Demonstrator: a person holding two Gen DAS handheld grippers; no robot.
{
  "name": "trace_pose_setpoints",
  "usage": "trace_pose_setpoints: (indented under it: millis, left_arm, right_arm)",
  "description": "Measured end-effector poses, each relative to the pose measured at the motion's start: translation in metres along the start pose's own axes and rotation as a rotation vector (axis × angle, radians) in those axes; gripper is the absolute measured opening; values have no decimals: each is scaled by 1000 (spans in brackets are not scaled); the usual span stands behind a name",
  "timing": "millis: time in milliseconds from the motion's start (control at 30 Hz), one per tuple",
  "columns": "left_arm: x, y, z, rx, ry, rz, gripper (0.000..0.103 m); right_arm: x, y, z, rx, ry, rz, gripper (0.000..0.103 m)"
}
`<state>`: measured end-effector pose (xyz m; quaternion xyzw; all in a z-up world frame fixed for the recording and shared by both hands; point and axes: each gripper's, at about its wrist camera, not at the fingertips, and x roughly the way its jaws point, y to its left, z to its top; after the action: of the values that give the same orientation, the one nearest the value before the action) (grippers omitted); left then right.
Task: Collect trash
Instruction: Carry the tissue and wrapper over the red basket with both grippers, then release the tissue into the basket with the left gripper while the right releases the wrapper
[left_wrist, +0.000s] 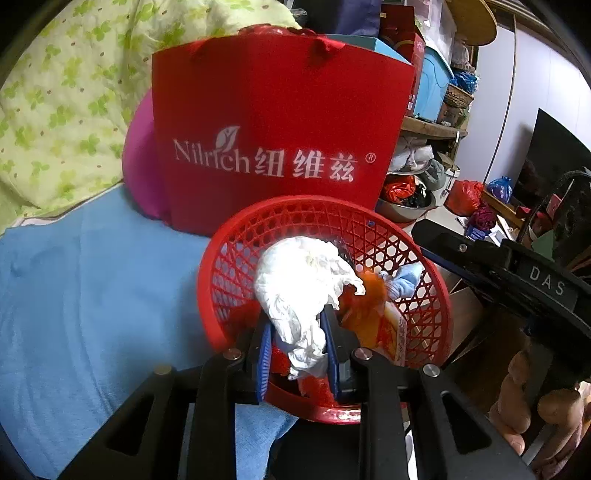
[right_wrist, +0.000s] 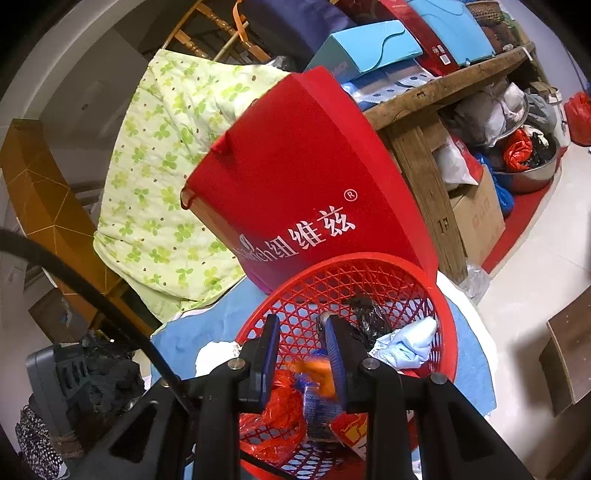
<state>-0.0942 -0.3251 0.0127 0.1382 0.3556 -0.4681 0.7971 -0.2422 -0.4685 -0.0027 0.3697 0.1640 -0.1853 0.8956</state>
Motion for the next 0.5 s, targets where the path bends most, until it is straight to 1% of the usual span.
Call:
trace_pose_setpoints:
  millis: [133,200,433,500]
  left_arm:
    - [7,6,-4,-13,22,7,28]
    - [8,9,-6,-17,26,9,31]
    - [7,6,-5,-5,14,10,32]
    - [7,5,-4,0,12,12,35]
  right_arm:
    - [2,1,-2,0,6,-5,29]
    - [2,1,-3,-3,6,-6,29]
    - [-8,1,-4,0,-8,0,29]
    - [-11,0,-3,5,-11,1,29]
